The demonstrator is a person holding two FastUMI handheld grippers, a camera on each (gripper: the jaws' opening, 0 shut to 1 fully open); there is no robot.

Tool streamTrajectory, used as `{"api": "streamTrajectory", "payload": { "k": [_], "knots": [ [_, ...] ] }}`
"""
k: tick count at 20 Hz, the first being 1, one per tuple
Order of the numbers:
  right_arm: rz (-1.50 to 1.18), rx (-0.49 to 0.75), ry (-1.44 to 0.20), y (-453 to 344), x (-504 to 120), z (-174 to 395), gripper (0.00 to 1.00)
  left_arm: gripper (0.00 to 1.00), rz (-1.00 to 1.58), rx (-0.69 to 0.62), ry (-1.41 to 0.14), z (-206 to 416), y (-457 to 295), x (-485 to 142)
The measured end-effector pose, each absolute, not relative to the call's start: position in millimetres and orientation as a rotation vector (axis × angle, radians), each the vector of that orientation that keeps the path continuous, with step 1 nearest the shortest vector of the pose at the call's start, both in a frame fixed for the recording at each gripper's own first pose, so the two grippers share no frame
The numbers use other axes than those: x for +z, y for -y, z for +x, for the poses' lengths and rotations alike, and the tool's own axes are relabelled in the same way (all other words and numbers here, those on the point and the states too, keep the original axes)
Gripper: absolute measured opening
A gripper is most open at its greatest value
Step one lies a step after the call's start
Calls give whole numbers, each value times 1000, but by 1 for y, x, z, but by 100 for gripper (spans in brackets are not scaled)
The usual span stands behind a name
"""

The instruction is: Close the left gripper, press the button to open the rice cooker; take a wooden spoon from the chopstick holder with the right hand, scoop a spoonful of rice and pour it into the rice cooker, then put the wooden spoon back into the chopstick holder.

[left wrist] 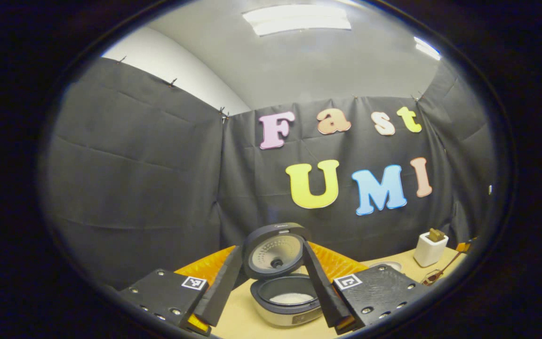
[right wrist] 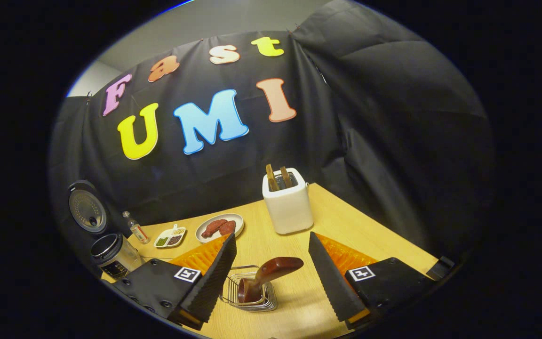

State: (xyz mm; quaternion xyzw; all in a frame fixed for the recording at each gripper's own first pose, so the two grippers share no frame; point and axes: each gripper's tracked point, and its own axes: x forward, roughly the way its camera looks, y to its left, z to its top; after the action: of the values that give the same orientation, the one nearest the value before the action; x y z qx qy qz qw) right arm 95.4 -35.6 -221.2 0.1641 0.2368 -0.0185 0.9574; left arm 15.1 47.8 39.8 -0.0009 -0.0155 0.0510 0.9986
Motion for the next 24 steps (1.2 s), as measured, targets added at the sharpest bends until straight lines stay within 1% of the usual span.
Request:
{"api": "streamTrajectory", "payload": {
  "k": [3, 4, 6, 7, 8, 9, 11, 12, 13, 14, 15, 16, 17, 19, 24],
  "knots": [
    [434, -40, -556, 25, -245, 90, 98, 82, -15, 121, 3, 11, -57, 31],
    [464, -36, -584, 20, -252, 87, 96, 82, -18, 126, -8, 9, -60, 27],
    [522, -29, -631, 9, -265, 84, 83, 82, -15, 132, -18, 7, -64, 22],
    [549, -20, -651, 4, -270, 84, 82, 82, -12, 134, -19, 6, -66, 22],
    [573, -14, -666, -1, -274, 81, 77, 83, -10, 136, -18, 5, -67, 22],
    [592, -2, -685, -6, -277, 79, 81, 83, -10, 136, -17, 4, -68, 23],
    [608, 22, -715, -15, -282, 75, 81, 83, -9, 136, -18, 3, -71, 20],
    [607, 15, -715, -17, -283, 75, 73, 82, -5, 138, -21, 2, -74, 18],
    [597, -9, -711, -11, -282, 76, 51, 82, -3, 139, -23, 3, -76, 17],
    [597, -9, -712, -11, -287, 78, 29, 82, -5, 141, -23, 3, -79, 16],
    [595, 5, -717, -15, -287, 77, 28, 82, -10, 141, -23, 3, -79, 16],
    [561, -23, -725, -14, -297, 83, 19, 82, -13, 140, -25, 4, -80, 15],
    [557, -8, -717, -10, -293, 87, 14, 82, -14, 143, -25, 6, -83, 15],
    [508, 3, -718, -14, -283, 76, 14, 82, -21, 149, -19, 7, -89, 14],
    [309, 44, -612, -15, -239, 81, 14, 82, -28, 135, -16, 17, -92, 10]
  ]
}}
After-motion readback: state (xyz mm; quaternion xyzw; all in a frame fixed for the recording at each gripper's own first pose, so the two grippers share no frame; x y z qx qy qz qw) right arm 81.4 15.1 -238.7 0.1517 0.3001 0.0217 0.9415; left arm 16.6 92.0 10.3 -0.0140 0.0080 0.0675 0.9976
